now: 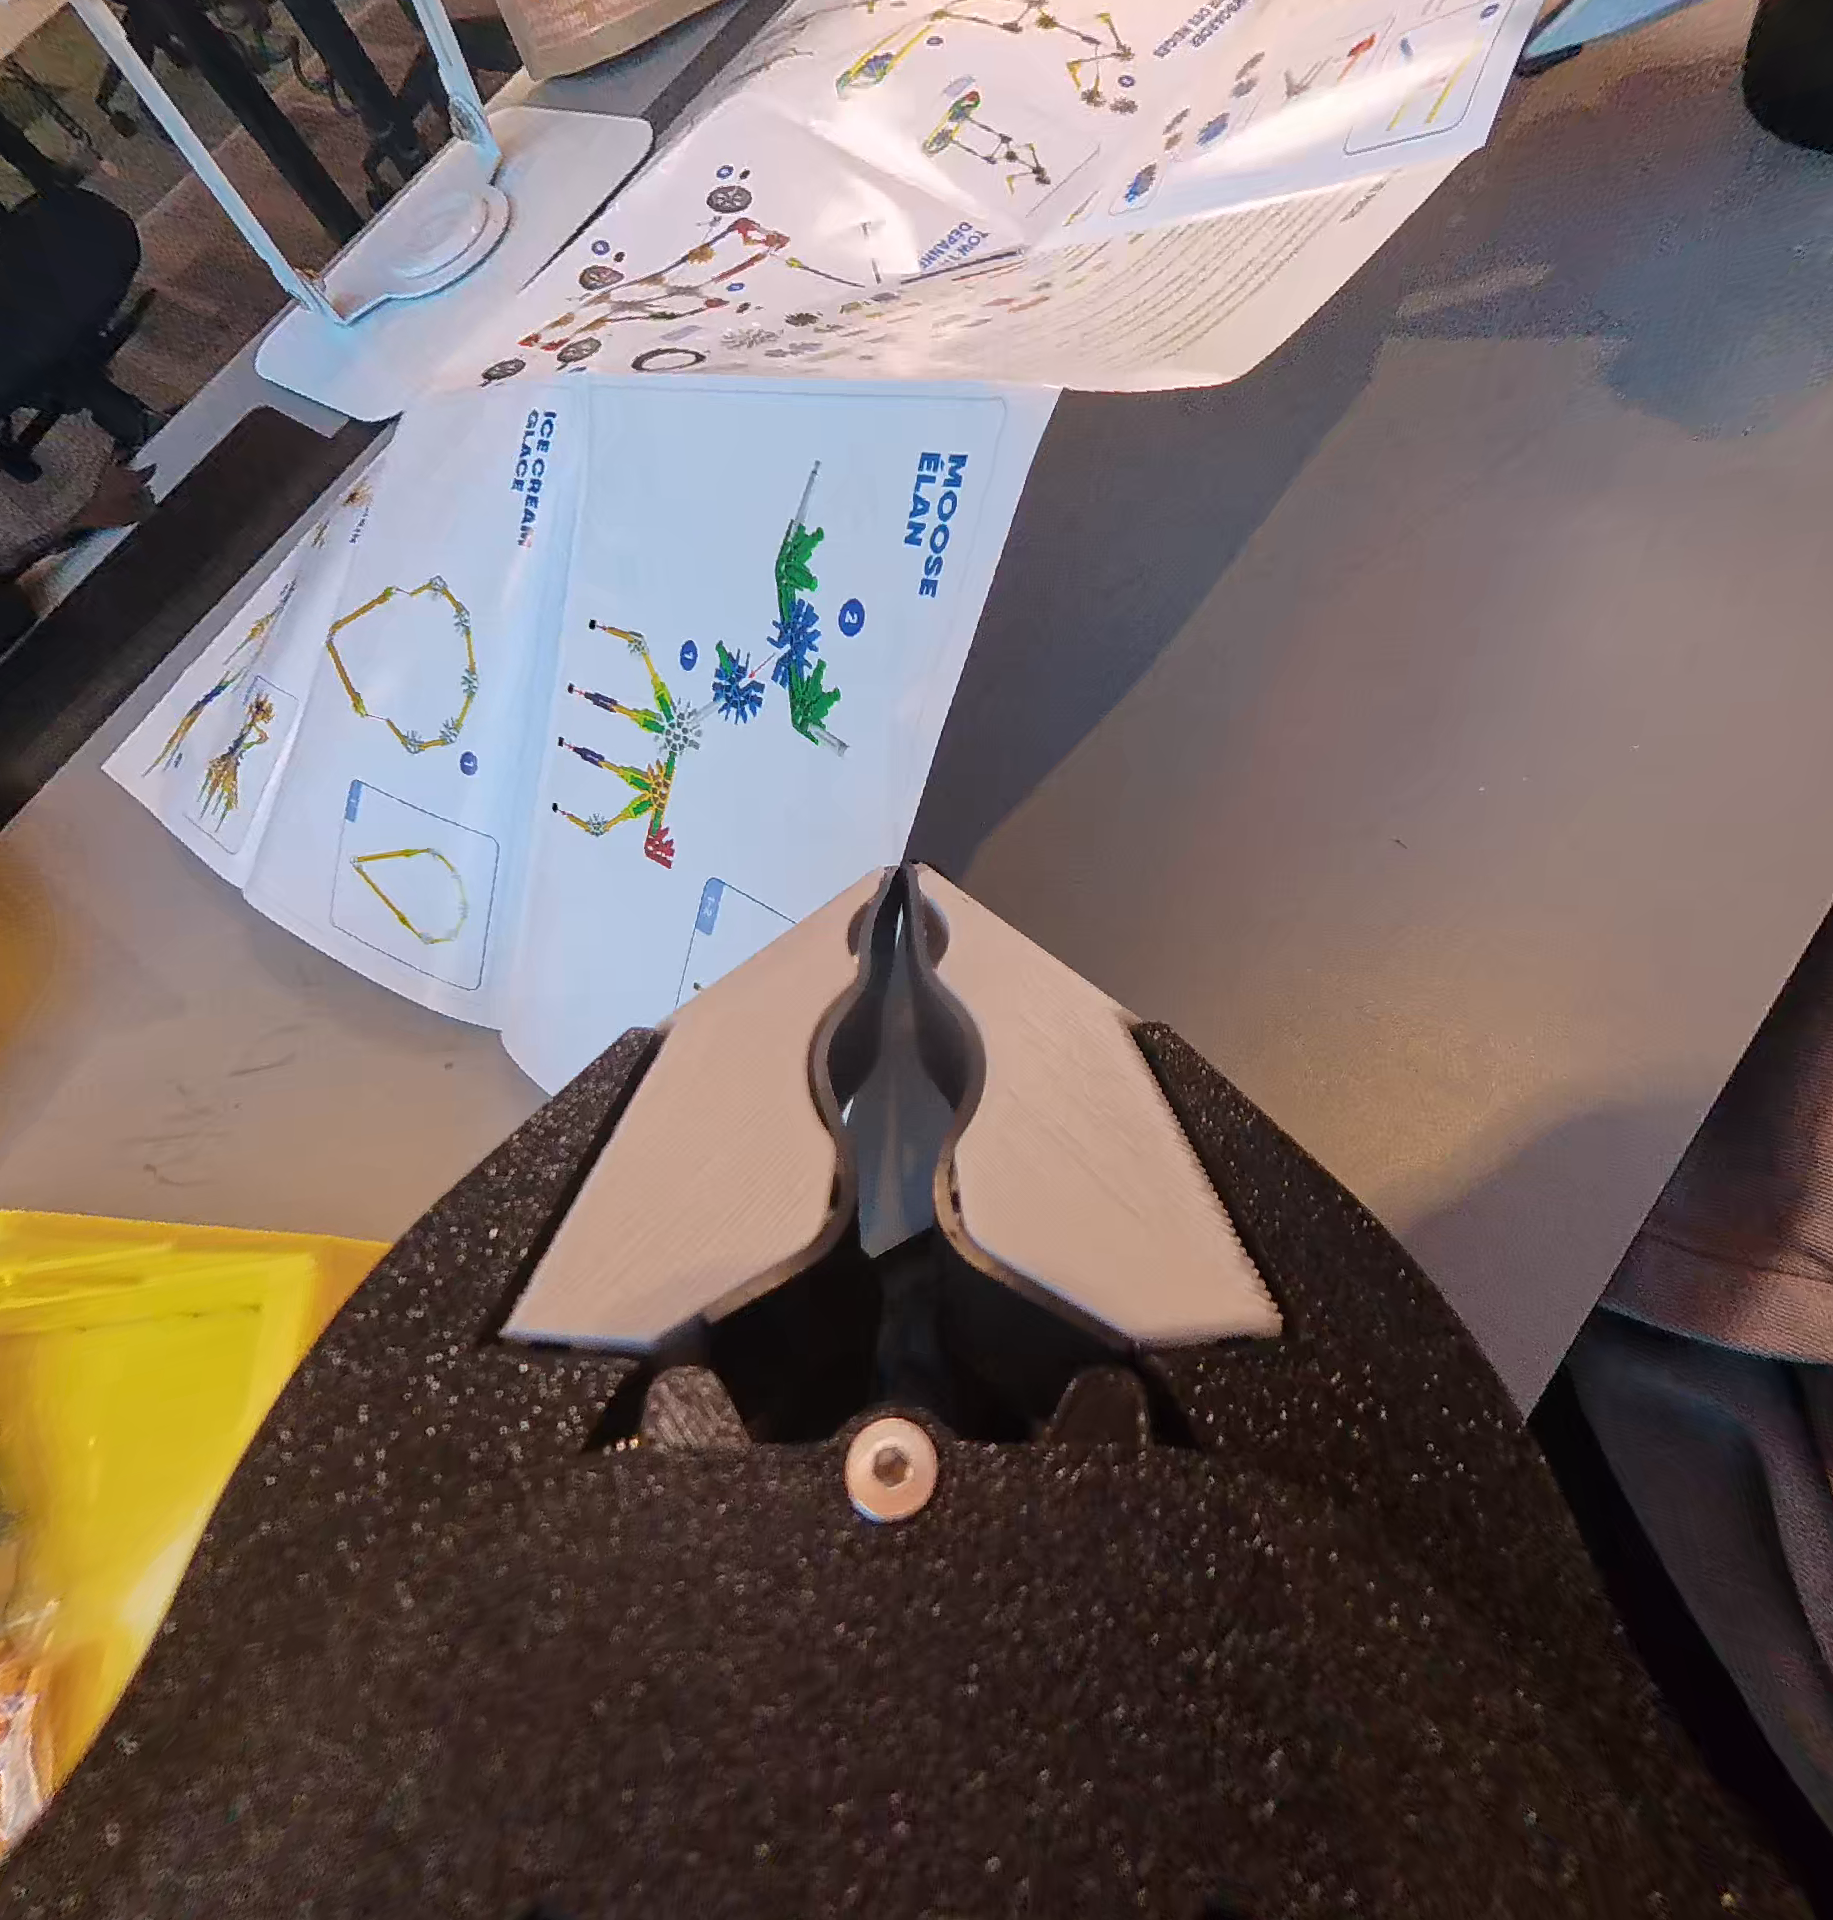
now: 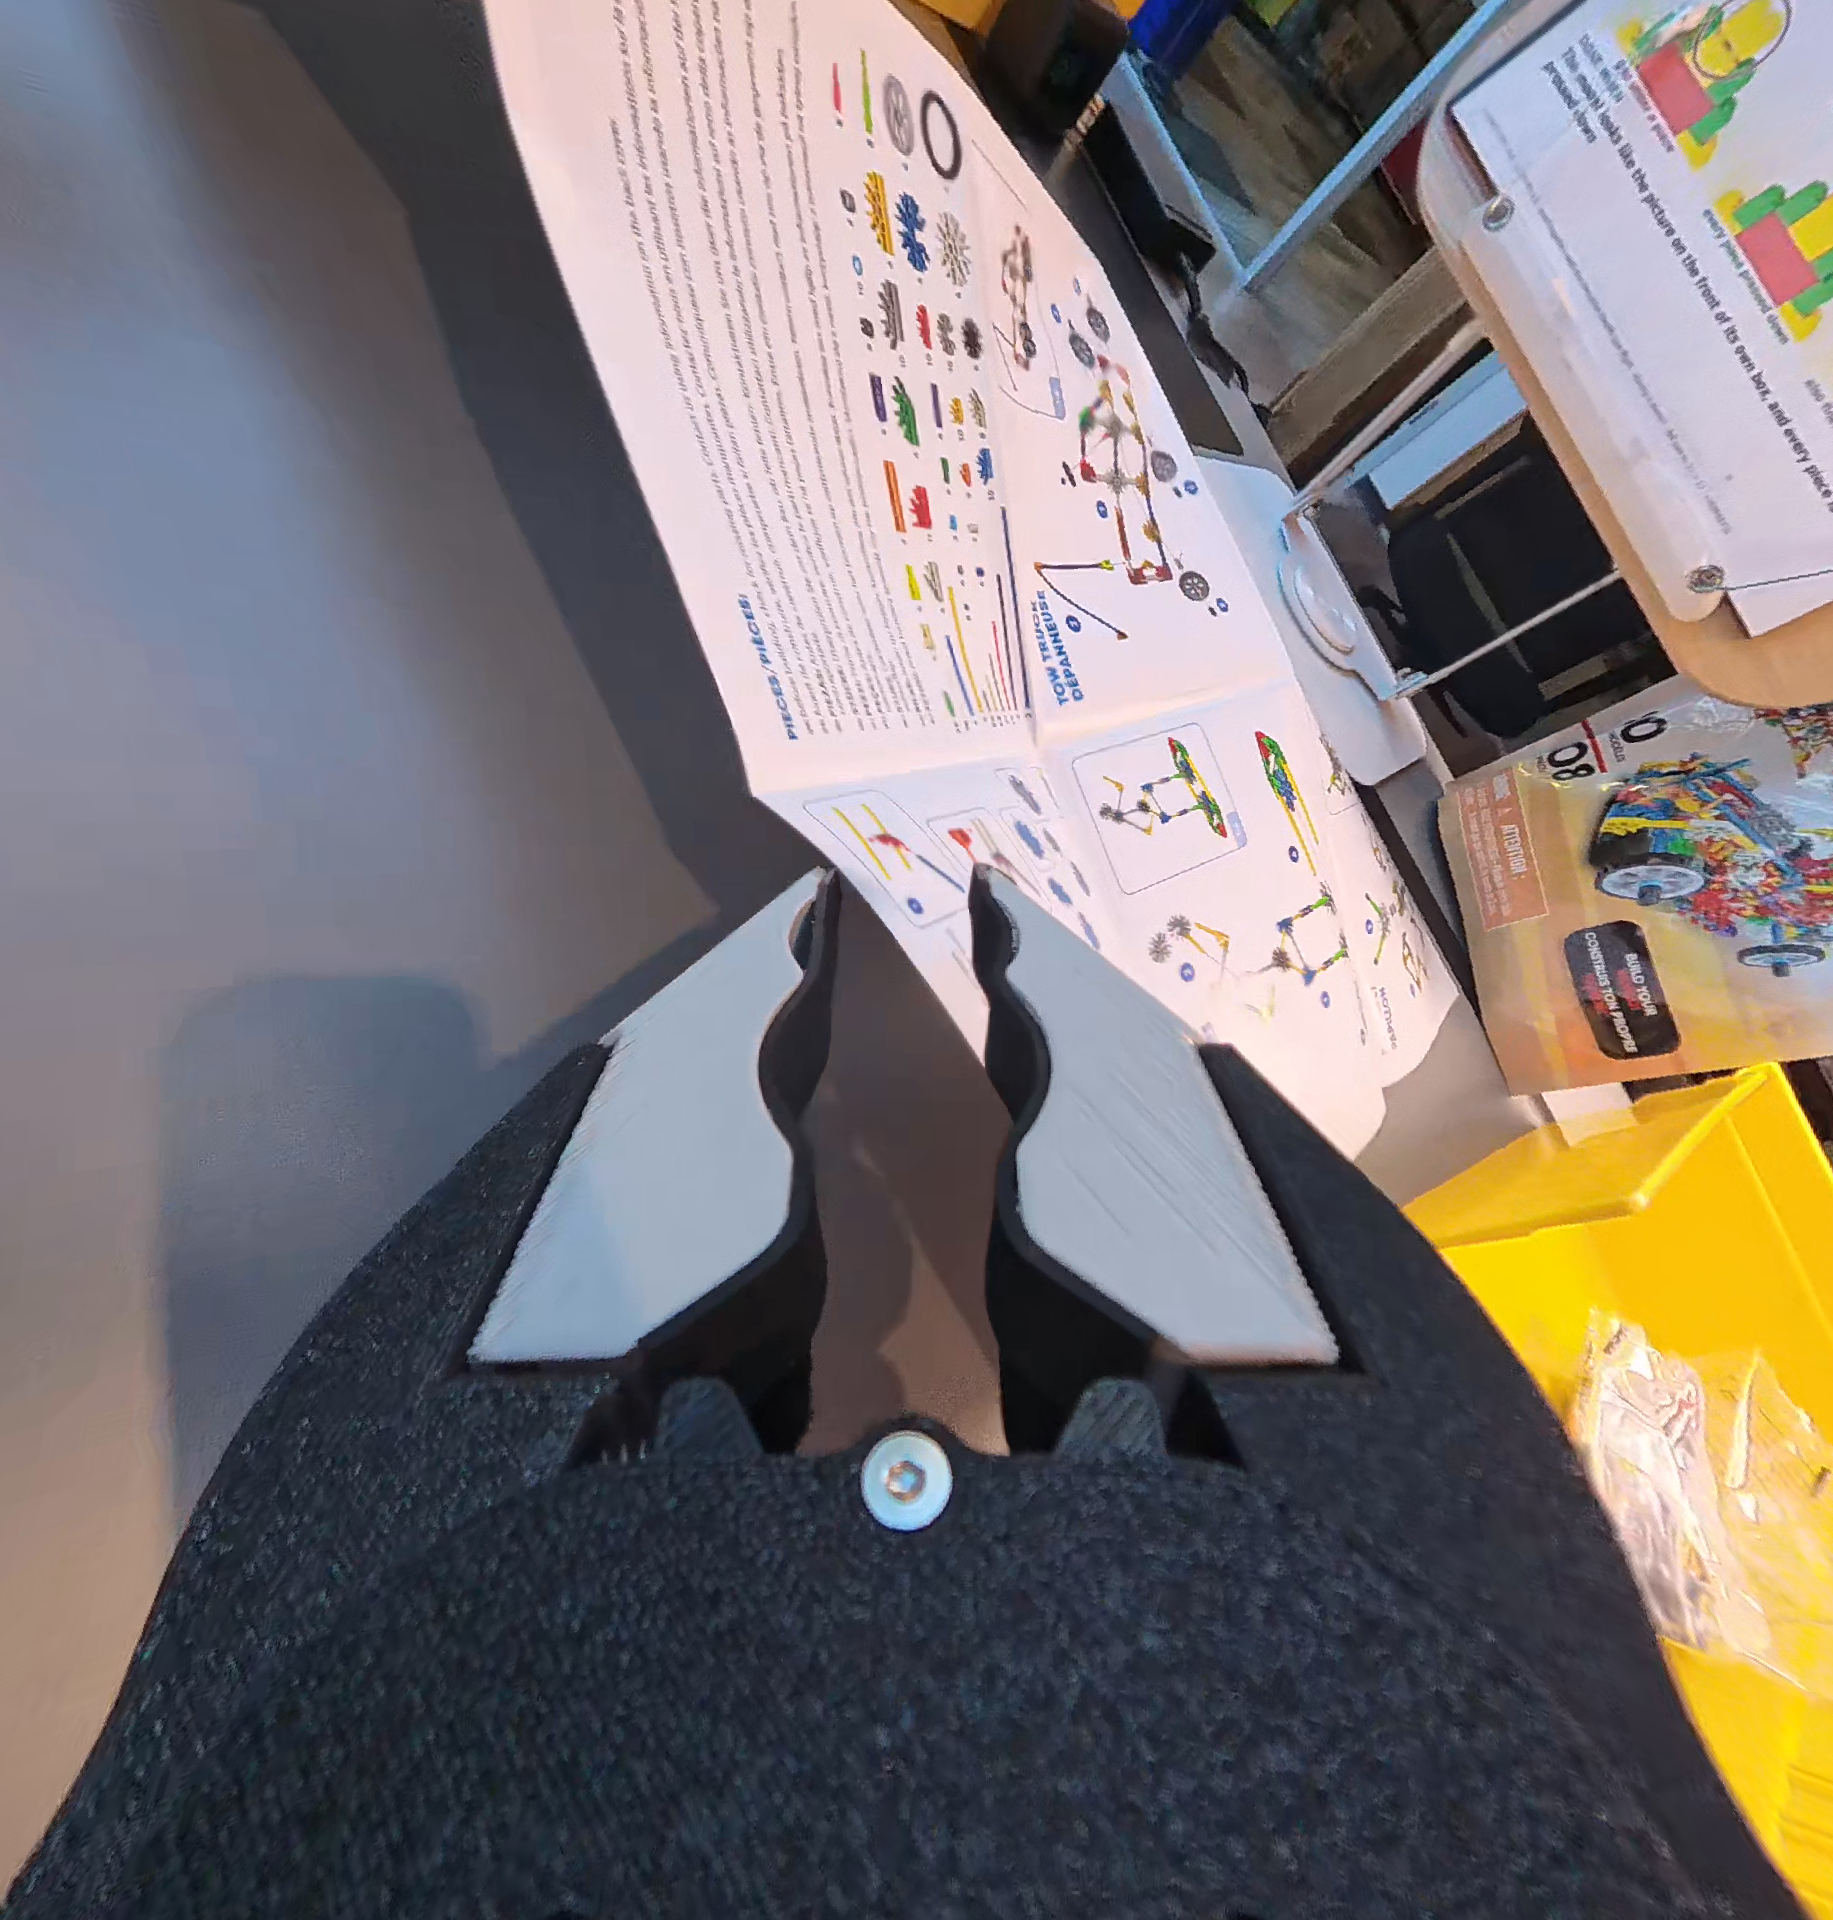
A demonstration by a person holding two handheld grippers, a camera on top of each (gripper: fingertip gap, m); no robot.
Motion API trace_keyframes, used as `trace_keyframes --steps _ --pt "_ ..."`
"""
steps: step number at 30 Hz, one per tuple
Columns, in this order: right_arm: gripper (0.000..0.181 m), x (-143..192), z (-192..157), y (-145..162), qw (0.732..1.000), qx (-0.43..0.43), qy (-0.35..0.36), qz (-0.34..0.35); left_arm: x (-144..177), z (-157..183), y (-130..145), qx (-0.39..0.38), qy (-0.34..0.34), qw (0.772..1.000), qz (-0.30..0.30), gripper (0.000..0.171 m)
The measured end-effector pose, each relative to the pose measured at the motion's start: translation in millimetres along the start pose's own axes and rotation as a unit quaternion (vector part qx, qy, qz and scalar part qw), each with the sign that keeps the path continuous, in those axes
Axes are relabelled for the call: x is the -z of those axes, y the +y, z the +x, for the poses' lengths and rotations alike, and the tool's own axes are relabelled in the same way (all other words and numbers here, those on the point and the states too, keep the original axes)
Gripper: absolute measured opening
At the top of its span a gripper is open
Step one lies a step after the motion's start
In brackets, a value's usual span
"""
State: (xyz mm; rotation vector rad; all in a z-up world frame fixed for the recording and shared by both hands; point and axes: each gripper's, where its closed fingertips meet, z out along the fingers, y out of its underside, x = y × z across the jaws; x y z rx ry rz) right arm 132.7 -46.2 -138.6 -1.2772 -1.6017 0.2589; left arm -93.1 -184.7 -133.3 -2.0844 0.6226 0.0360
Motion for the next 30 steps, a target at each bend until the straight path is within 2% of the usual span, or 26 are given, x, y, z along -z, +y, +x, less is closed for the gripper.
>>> trace_keyframes --steps 4,8,10,12,15,20,25,28,30 --pt "0.033 -1.7 -23.6 -29.0 0.999 -0.03 -0.002 0.036 1.8 2.5 -2.5 0.007 0.008 1.0 0.007 0.0" --pt "0.052 -14.0 -44.0 -65.0 0.995 -0.054 0.021 0.079 2.6 7.6 -7.9 0.011 0.018 1.0 0.016 0.0" --pt "0.066 -27.9 -57.9 -74.8 0.994 -0.071 0.02 0.081 3.6 11.4 -12.7 0.014 0.026 0.999 0.025 0.0" --pt "0.071 -41.3 -62.9 -79.4 0.995 -0.061 0.042 0.069 5.9 16.3 -18.6 0.015 0.035 0.999 0.034 0.0" --pt "0.055 -54.9 -61.2 -84.6 0.995 -0.04 0.073 0.059 12.2 26.6 -31.0 0.015 0.056 0.997 0.054 0.0" --pt "0.001 -48.7 -36.3 -91.0 0.989 0.013 0.131 0.064 28.4 40.8 -49.5 0.004 0.085 0.993 0.083 0.0" --pt "0.0 -25.1 -6.0 -120.8 0.978 0.116 0.131 0.113 50.0 56.5 -70.1 -0.005 0.138 0.982 0.13 0.0" --pt "0.0 -16.8 21.8 -135.9 0.968 0.185 0.13 0.112 81.6 55.9 -95.9 0.013 0.172 0.964 0.201 0.0" --pt "0.0 -10.9 41.5 -149.6 0.957 0.228 0.122 0.131 105.6 45.1 -111.2 0.025 0.169 0.953 0.251 0.0"
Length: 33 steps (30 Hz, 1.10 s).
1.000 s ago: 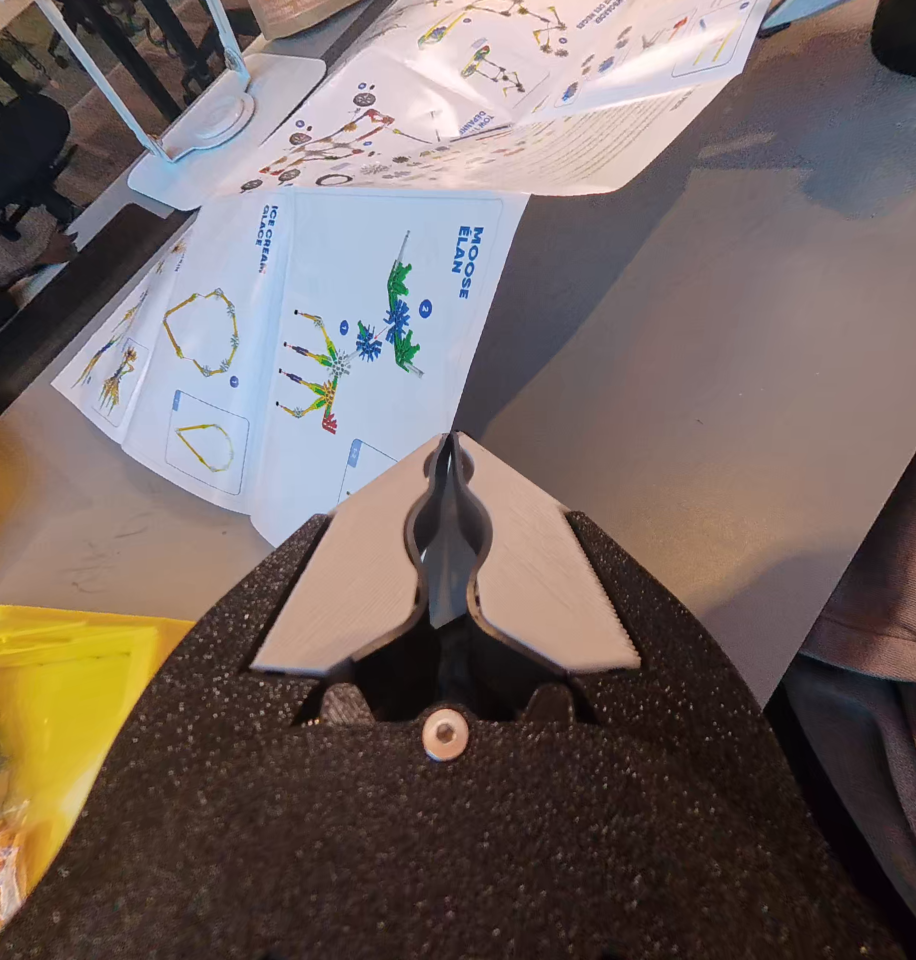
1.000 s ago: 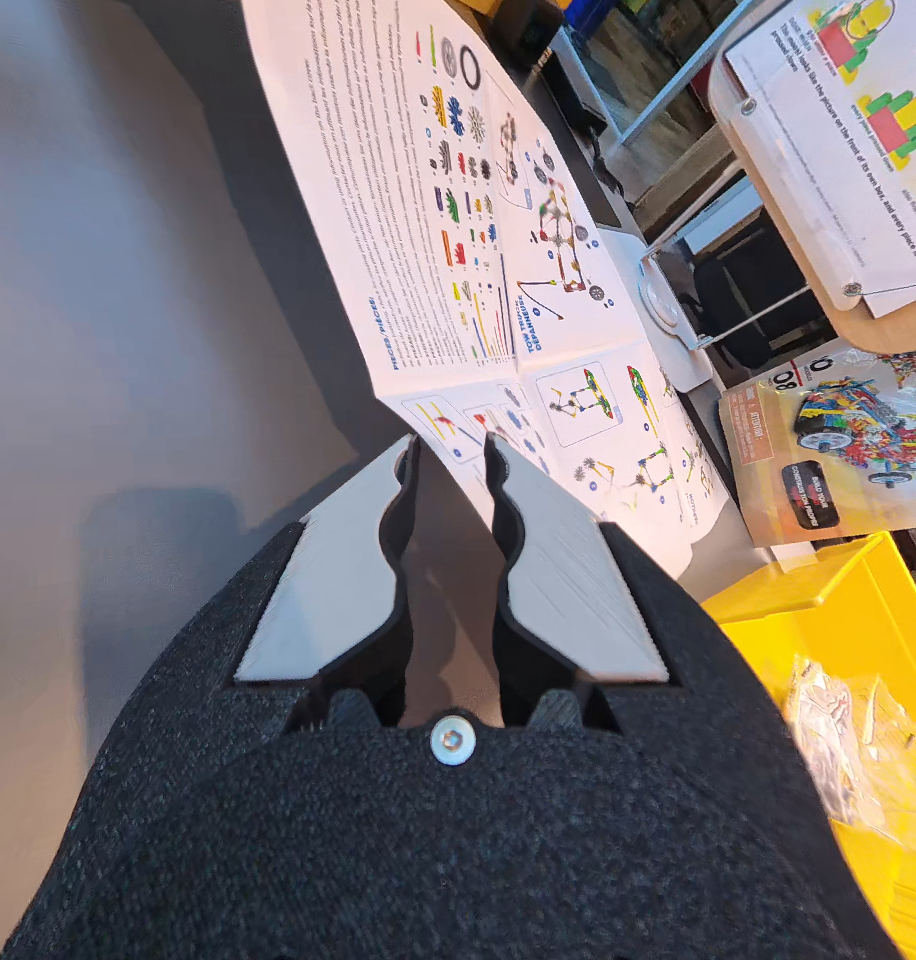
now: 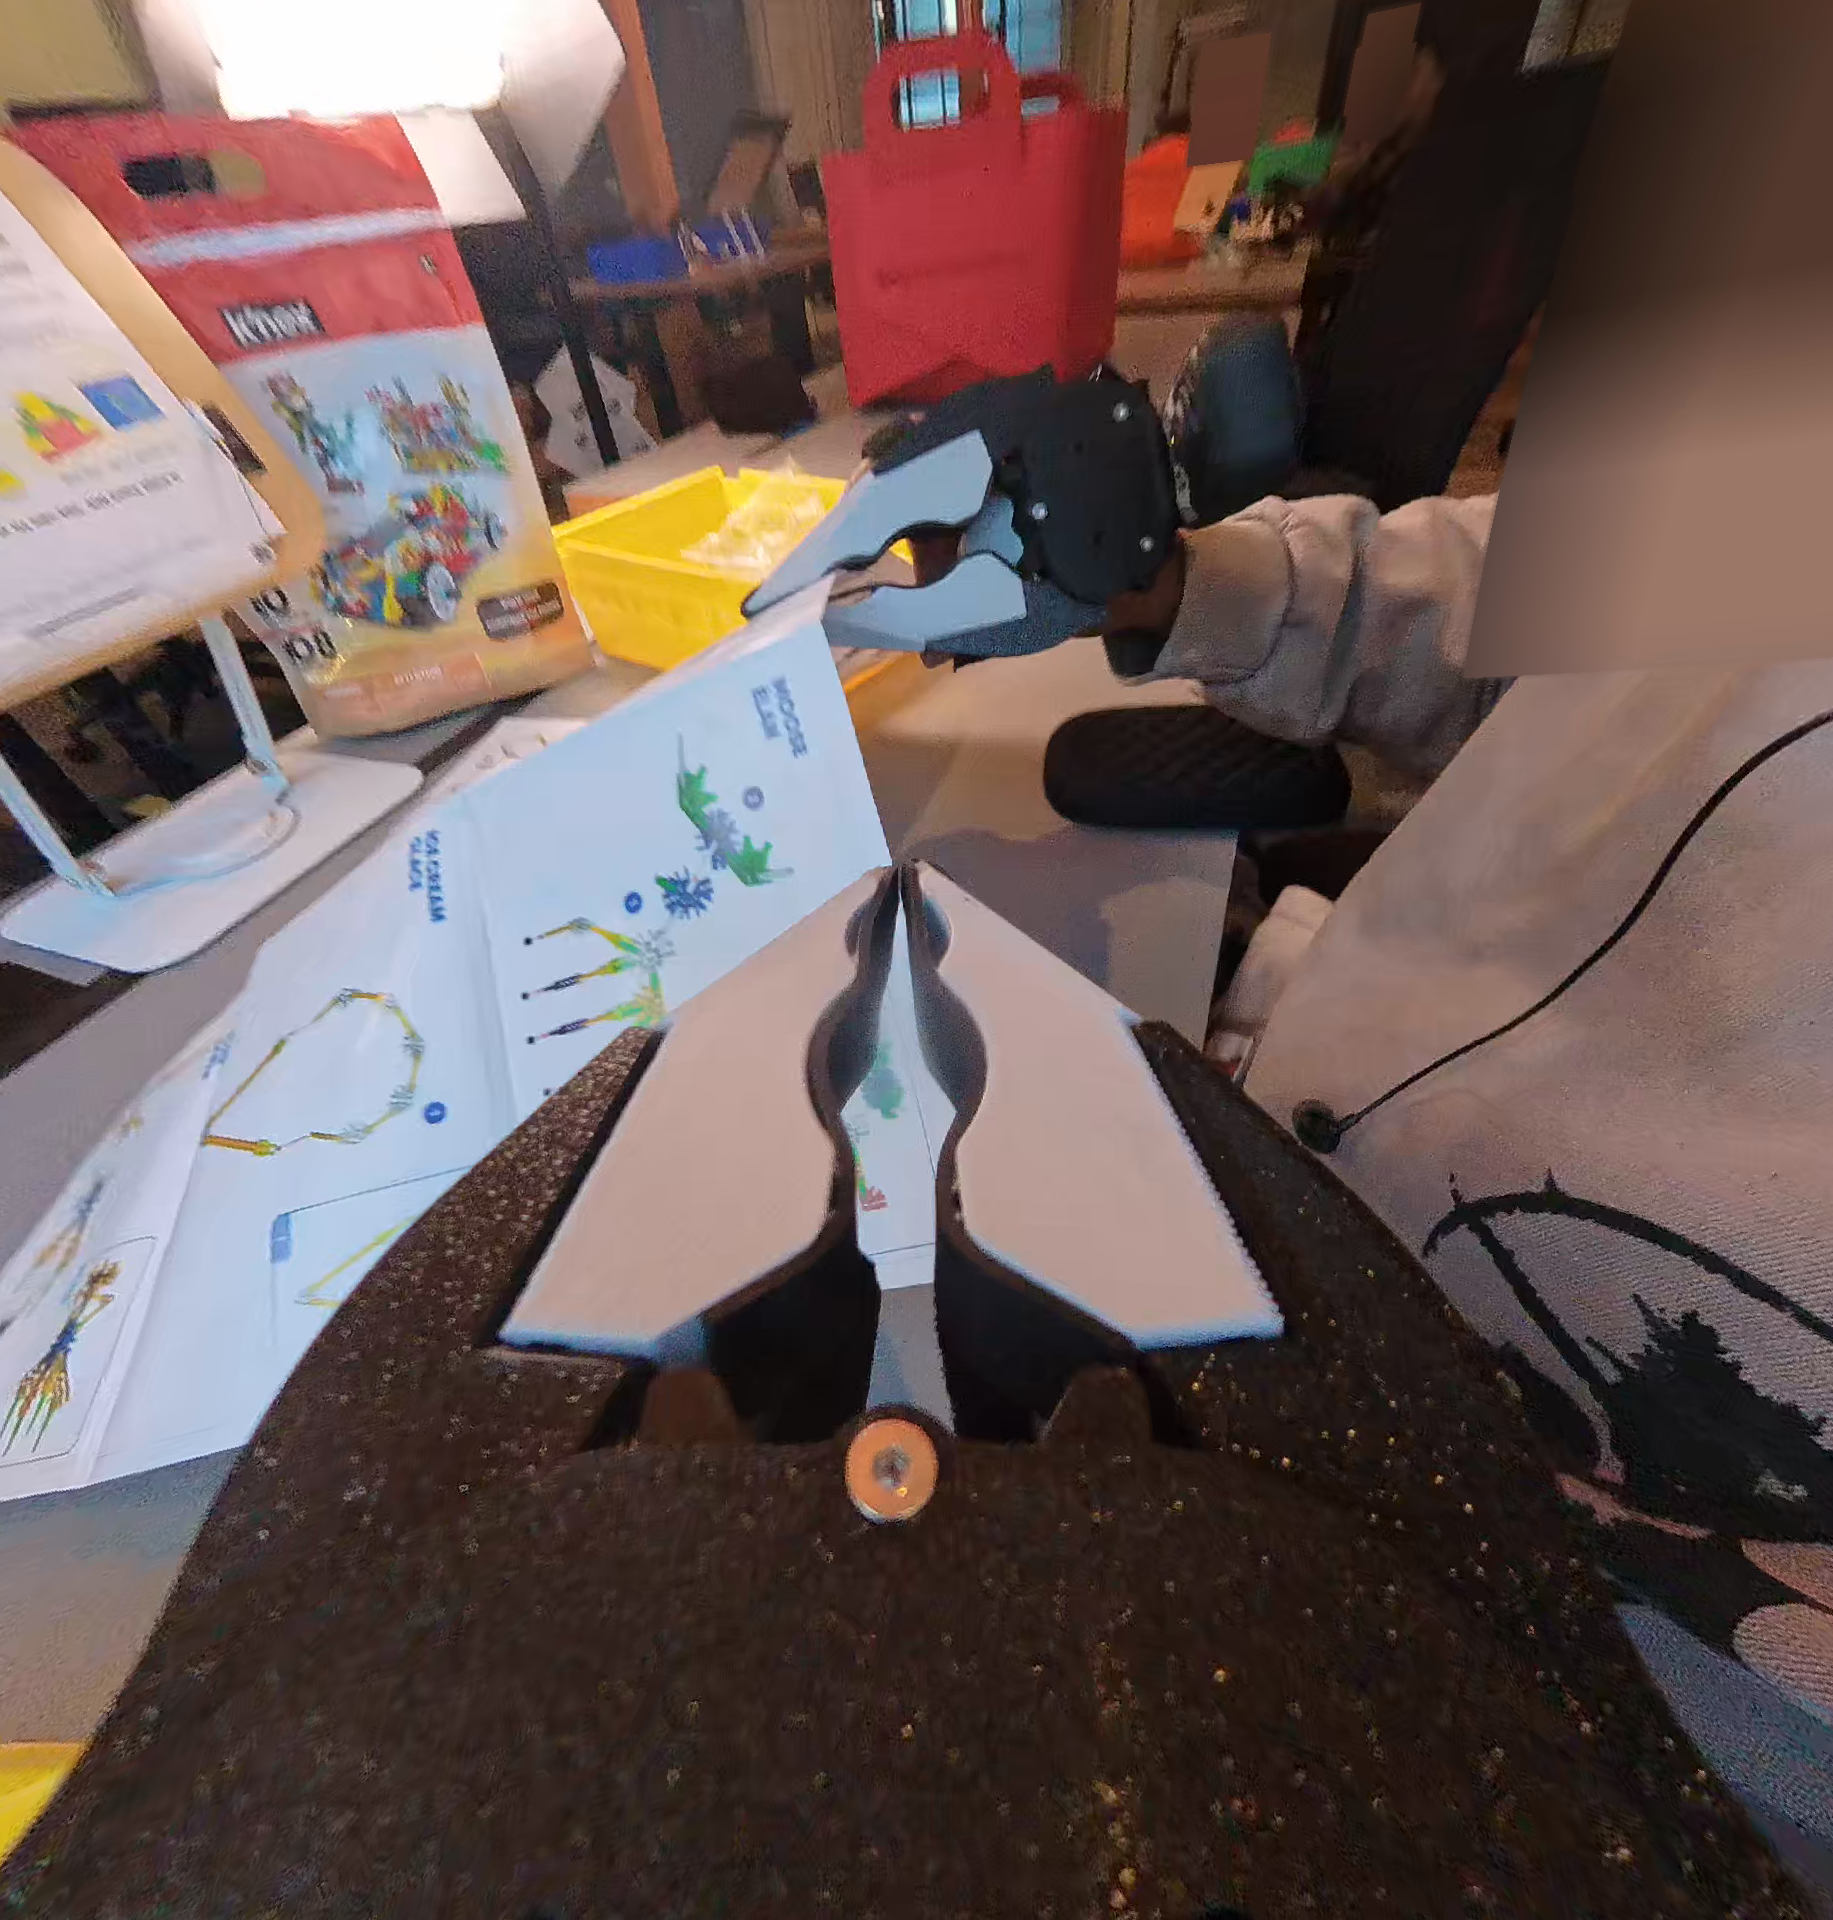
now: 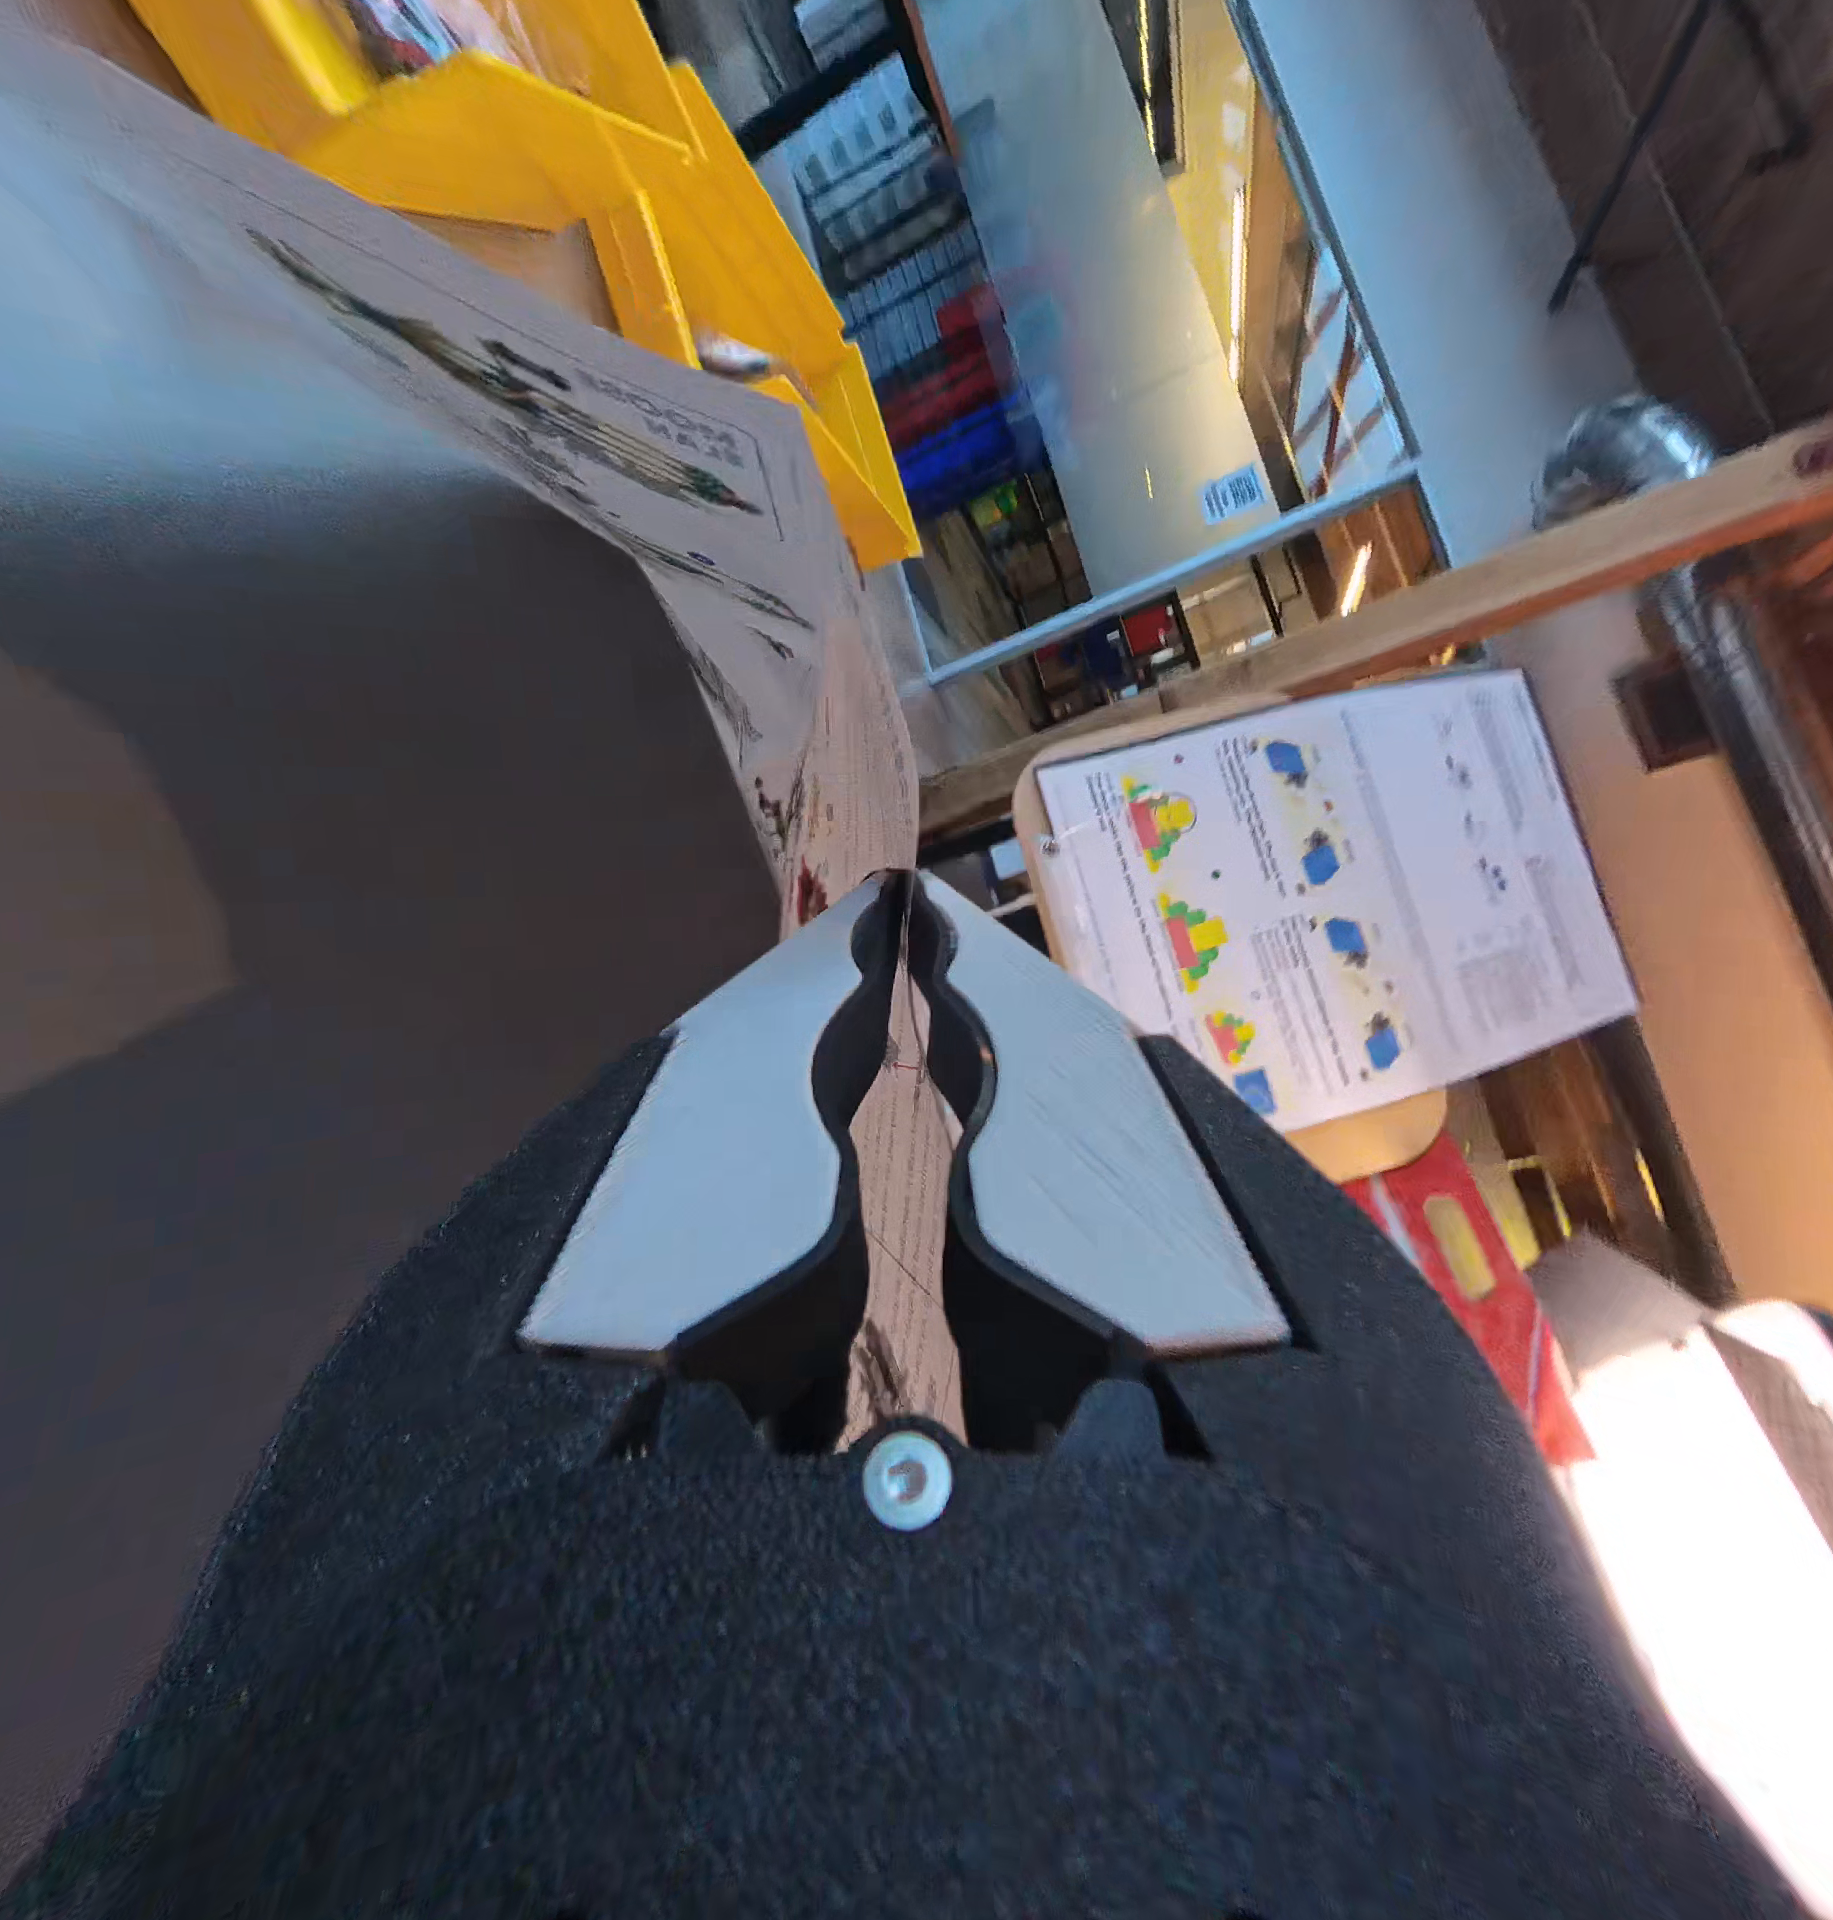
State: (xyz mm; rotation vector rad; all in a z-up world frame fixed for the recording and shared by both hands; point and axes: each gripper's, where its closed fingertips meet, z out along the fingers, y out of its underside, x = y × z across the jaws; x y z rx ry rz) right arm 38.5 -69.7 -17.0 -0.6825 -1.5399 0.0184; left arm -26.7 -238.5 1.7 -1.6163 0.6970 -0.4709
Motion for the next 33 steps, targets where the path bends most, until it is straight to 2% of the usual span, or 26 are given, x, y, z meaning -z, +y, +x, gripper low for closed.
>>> trace_keyframes --steps 3,5,9,14,18,19,20,21,25,28,30,33 --pt "0.0 -3.0 27.3 -9.3 0.996 0.058 -0.038 0.056 20.4 -29.4 -19.5 -0.003 -0.065 0.997 0.034 0.003" --pt "0.0 -2.3 46.2 -16.2 0.992 0.067 -0.063 0.087 28.4 -51.0 -25.7 0.008 -0.102 0.994 0.039 0.011" --pt "0.0 14.5 83.6 -34.9 0.982 0.059 -0.111 0.143 25.2 -81.1 -26.1 0.022 -0.121 0.992 0.024 0.029" --pt "0.0 41.7 145.0 -37.8 0.972 -0.017 -0.126 0.2 -3.6 -97.3 -18.8 0.05 -0.07 0.996 -0.003 0.034" --pt "0.0 70.3 185.5 -35.2 0.946 -0.123 -0.141 0.266 -22.1 -92.3 -28.3 0.061 0.002 0.998 0.012 0.037" --pt "0.0 78.1 194.4 -33.3 0.935 -0.152 -0.142 0.289 -24.1 -87.4 -32.6 0.064 0.03 0.997 0.022 0.038" --pt "0.0 84.5 199.6 -28.9 0.923 -0.179 -0.151 0.307 -25.0 -82.7 -38.2 0.069 0.059 0.995 0.038 0.046" --pt "0.0 89.8 204.3 -23.1 0.908 -0.209 -0.159 0.325 -26.1 -82.4 -42.0 0.075 0.077 0.993 0.051 0.041" --pt "0.0 107.9 222.5 8.1 0.819 -0.335 -0.183 0.428 -37.6 -84.5 -39.3 0.111 0.146 0.98 0.079 0.046" --pt "0.0 85.1 208.1 47.5 0.779 -0.405 -0.19 0.439 -55.1 -74.7 -17.7 0.095 0.189 0.975 0.062 0.063" --pt "0.0 66.7 189.6 69.4 0.743 -0.454 -0.206 0.446 -61.4 -60.3 -2.5 0.075 0.224 0.971 0.047 0.07" --pt "0.0 54.4 176.5 95.7 0.696 -0.504 -0.202 0.469 -48.6 -40.6 -0.7 0.093 0.277 0.953 0.076 0.076"
